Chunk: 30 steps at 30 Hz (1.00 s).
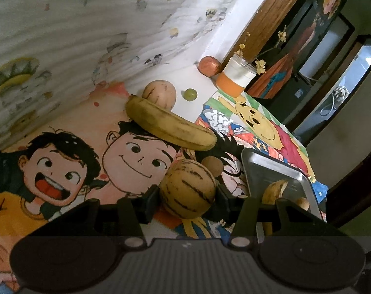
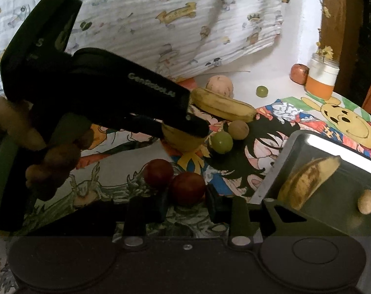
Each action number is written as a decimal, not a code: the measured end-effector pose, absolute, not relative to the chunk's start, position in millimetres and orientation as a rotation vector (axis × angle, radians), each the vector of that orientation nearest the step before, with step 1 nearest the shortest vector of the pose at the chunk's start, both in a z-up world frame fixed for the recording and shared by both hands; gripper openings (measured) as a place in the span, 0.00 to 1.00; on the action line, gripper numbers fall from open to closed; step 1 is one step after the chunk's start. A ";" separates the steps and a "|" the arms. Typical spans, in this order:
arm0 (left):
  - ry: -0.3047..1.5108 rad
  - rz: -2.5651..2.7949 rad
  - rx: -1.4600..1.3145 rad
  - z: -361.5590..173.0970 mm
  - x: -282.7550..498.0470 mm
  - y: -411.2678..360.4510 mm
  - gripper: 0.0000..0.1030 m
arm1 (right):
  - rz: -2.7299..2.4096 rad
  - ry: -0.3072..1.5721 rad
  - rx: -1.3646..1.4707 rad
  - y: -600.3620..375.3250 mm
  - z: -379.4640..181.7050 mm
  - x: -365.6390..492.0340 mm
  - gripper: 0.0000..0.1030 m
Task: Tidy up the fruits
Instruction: 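Grasp the striped gourd with the left gripper while the right gripper grasps a red tomato, then lower the striped gourd into the tray with the left gripper while the right gripper places the tomato there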
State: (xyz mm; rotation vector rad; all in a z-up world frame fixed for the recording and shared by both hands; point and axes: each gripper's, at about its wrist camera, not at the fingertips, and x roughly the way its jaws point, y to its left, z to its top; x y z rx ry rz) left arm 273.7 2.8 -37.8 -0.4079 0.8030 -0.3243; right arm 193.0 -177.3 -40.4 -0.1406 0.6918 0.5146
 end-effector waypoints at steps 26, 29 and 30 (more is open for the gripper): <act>0.775 -0.406 -0.377 -6.2 196.4 -75.3 0.52 | 0.198 0.616 -0.010 -310.7 -7.2 114.8 0.32; 0.785 -0.431 -0.366 -8.5 185.6 -89.4 0.52 | 0.167 0.611 -0.009 -323.4 -7.6 114.0 0.32; 0.790 -0.439 -0.362 -9.9 182.9 -93.4 0.52 | 0.161 0.609 -0.006 -326.9 -7.8 115.2 0.32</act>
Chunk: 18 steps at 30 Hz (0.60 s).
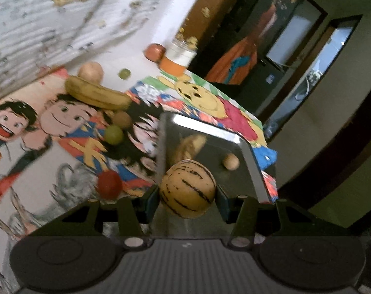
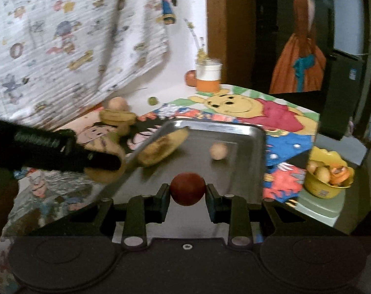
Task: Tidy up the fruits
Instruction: 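Lower the striped gourd into the tray with the left gripper while the right gripper places the tomato there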
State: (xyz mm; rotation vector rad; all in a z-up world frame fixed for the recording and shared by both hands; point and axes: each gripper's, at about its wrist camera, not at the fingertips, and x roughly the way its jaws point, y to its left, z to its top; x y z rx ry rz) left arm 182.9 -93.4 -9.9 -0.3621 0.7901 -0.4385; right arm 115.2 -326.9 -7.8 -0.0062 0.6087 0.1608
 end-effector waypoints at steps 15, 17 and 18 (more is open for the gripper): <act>0.821 -0.458 -0.285 -28.9 170.0 -129.7 0.52 | 0.130 0.650 -0.024 -341.7 -32.5 152.7 0.32; 0.821 -0.457 -0.282 -30.8 171.6 -130.5 0.52 | 0.126 0.653 -0.021 -342.3 -34.5 155.3 0.32; 0.822 -0.458 -0.283 -32.0 172.5 -130.6 0.52 | 0.125 0.654 -0.019 -342.4 -35.0 155.9 0.32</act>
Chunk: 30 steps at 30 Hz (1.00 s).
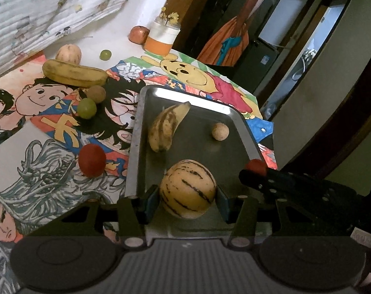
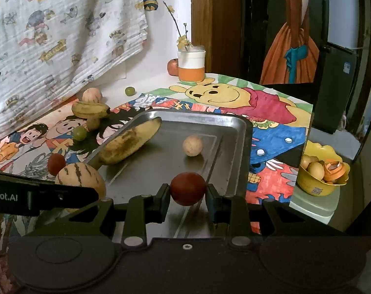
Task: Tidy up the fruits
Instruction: 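Lower the striped gourd into the tray with the left gripper while the right gripper places the tomato there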
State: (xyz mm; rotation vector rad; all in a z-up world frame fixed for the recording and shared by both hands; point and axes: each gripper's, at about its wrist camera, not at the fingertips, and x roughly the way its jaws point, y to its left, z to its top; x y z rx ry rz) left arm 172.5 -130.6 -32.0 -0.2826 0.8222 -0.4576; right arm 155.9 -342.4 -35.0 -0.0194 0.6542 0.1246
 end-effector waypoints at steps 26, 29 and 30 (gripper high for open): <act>0.828 -0.453 -0.292 -34.1 174.4 -129.1 0.53 | 0.112 0.662 -0.005 -347.7 -40.6 153.4 0.36; 0.830 -0.453 -0.294 -32.3 172.4 -128.9 0.53 | 0.115 0.654 -0.001 -348.2 -37.8 148.7 0.41; 0.829 -0.454 -0.297 -31.2 171.5 -128.4 0.54 | 0.119 0.652 0.000 -348.2 -36.7 146.9 0.43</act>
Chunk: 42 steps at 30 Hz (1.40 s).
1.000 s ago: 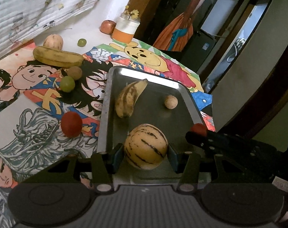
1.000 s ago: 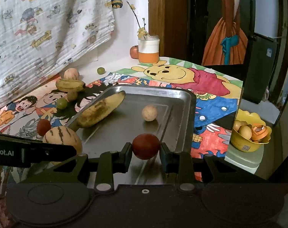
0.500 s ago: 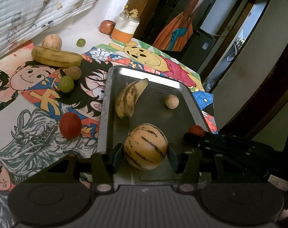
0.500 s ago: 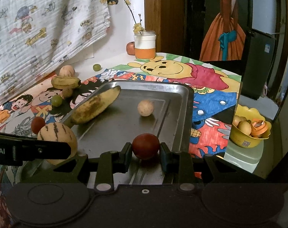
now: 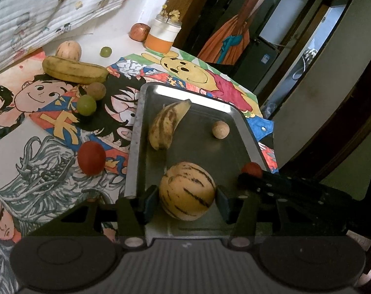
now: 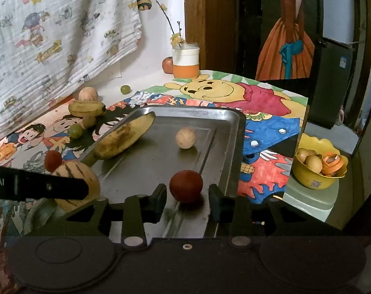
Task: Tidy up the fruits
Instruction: 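Lower the striped gourd into the tray with the left gripper while the right gripper places the tomato there, then move the right gripper back toward the fruit pile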
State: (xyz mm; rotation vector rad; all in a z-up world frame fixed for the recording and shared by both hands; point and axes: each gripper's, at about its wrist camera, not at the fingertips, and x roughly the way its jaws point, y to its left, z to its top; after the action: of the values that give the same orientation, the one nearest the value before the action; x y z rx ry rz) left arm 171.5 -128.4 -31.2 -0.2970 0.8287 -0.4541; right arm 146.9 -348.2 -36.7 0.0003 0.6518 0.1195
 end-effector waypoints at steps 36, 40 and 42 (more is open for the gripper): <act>0.661 -0.290 -0.272 16.1 99.5 -59.2 1.00 | 0.180 0.544 -0.010 -309.1 7.7 53.1 0.99; 0.659 -0.261 -0.243 16.9 86.9 -50.4 1.00 | 0.185 0.553 -0.029 -300.2 9.6 42.5 0.99; 0.654 -0.252 -0.229 16.7 79.2 -46.0 1.00 | 0.184 0.562 -0.034 -296.3 9.7 37.3 0.99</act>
State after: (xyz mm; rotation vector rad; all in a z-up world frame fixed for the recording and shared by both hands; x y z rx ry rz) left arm 79.2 -46.0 16.7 -0.2292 0.6544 -0.2517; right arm 37.3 -296.3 9.7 -0.0339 0.5619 0.1844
